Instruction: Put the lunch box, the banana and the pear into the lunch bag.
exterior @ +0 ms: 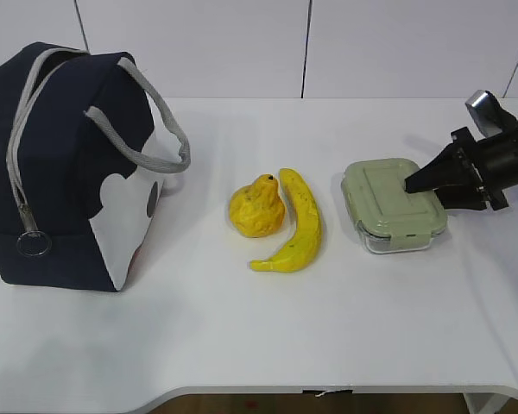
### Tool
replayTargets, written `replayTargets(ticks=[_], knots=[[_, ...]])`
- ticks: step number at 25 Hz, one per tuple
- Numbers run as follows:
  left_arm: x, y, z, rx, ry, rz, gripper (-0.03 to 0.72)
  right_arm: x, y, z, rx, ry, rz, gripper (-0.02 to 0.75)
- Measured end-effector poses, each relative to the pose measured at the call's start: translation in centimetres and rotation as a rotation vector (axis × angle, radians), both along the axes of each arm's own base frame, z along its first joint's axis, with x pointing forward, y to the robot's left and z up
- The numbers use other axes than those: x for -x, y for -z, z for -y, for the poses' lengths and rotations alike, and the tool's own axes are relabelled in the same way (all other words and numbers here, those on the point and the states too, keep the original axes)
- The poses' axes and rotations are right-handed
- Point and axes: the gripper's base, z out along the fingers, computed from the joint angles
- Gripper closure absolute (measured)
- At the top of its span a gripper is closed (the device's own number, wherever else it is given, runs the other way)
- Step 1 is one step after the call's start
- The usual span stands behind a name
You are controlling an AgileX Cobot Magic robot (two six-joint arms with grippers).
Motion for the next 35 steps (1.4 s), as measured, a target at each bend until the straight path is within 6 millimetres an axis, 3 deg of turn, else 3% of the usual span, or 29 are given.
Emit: replayTargets(ticks=[35], knots=[[0.0,0.0,0.0,0.0,0.0,0.0,0.38,-0.16,-0.1,-0.03,-0.031,0.065,-0.054,0.368]])
